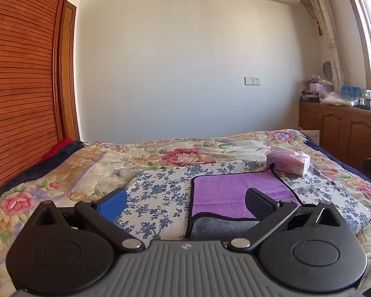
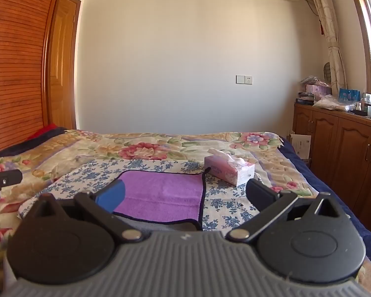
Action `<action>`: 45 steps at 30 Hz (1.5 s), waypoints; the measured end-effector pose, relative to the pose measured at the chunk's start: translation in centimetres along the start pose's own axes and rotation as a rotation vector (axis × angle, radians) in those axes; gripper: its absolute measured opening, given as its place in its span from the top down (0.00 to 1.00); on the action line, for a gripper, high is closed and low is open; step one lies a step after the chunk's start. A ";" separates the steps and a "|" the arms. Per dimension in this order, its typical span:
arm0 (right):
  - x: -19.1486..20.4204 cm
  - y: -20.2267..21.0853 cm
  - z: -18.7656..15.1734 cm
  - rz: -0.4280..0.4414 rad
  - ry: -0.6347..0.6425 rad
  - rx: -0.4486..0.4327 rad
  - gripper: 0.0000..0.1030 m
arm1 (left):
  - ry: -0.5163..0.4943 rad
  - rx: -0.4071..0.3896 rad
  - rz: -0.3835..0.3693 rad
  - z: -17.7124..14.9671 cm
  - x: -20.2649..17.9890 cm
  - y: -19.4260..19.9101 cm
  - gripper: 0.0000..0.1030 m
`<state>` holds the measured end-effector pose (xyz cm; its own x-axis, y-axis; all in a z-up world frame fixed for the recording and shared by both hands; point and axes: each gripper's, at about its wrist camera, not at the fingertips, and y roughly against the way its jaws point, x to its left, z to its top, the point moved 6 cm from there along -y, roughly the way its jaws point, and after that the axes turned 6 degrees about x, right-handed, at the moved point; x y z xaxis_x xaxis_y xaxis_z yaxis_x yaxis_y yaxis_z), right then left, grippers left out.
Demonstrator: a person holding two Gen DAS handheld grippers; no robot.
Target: Fold towel
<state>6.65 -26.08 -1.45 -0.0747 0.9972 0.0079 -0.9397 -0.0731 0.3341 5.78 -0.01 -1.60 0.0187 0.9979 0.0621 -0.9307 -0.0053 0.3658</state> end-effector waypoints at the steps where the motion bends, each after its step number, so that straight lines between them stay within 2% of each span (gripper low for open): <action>1: 0.0 0.0 0.0 0.000 0.000 0.000 0.00 | 0.001 0.001 0.001 0.0 0.0 0.0 0.00; 45: -0.2 -0.1 -0.2 0.001 0.000 -0.005 0.00 | -0.017 -0.007 0.006 0.1 -0.2 -0.1 0.00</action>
<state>6.68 -26.27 -1.71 -0.0756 0.9971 0.0083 -0.9412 -0.0741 0.3296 5.87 -0.20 -1.56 0.0195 0.9966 0.0801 -0.9335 -0.0106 0.3585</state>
